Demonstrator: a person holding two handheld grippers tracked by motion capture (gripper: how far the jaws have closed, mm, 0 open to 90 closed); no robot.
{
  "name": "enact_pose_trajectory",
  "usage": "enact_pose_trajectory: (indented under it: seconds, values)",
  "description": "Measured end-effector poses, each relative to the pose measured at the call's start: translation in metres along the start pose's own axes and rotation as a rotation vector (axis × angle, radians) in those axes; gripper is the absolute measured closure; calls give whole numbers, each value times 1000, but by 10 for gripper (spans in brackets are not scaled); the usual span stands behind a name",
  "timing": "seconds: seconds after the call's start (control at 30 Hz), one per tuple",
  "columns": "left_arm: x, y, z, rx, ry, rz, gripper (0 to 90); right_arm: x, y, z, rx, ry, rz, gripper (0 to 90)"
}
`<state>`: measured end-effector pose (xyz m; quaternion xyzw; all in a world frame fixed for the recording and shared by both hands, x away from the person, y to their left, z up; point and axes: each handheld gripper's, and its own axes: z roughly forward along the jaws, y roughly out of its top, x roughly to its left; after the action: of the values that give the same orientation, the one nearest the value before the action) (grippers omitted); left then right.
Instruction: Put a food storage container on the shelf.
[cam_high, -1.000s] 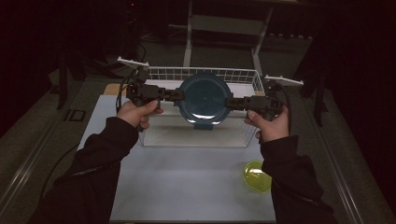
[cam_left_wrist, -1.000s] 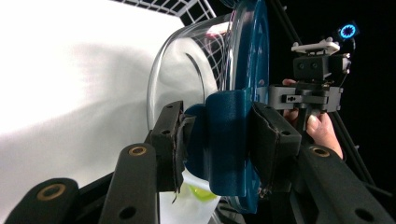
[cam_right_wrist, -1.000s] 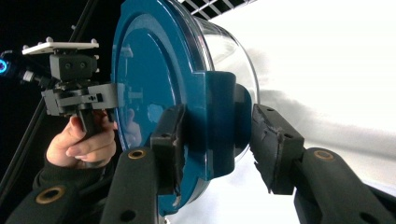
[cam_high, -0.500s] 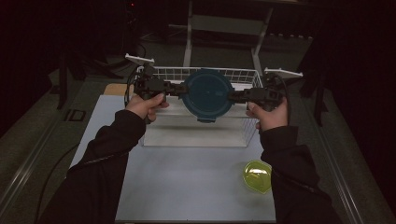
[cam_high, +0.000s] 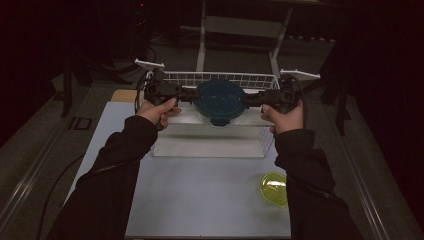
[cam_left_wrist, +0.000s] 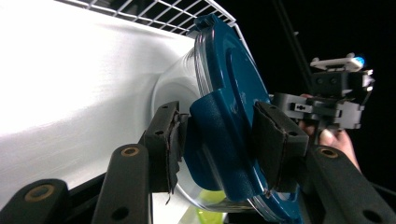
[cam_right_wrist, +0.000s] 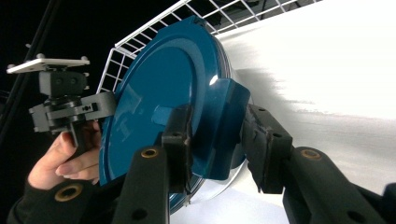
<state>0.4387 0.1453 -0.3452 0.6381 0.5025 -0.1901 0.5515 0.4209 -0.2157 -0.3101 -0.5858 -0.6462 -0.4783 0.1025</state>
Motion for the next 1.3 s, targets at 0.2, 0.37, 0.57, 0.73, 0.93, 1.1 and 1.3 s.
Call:
enact_pose_trajectory:
  seconds: [0.2, 0.37, 0.57, 0.73, 0.93, 1.1, 1.3]
  values:
    - [-10, 2, -14, -74, 67, 50, 393, 9, 1, -4, -21, -30, -49, 623]
    - [-25, -4, -30, -134, 75, 150, 308, 23, -2, -14, -57, -44, -133, 605]
    - [-45, -21, -38, -127, 91, 320, 161, 41, -15, -21, -68, -52, -237, 581]
    - [-56, -36, -43, -108, 105, 393, 120, 54, -28, -24, -64, -62, -337, 559]
    - [-62, -63, -51, -104, 105, 442, 77, 72, -55, -26, -60, -62, -429, 583]
    - [-57, -82, -58, -113, 104, 479, 75, 74, -73, -20, -32, -60, -447, 772]
    - [-49, -109, -62, -107, 177, 561, 65, 71, -90, -7, 2, -51, -438, 899]
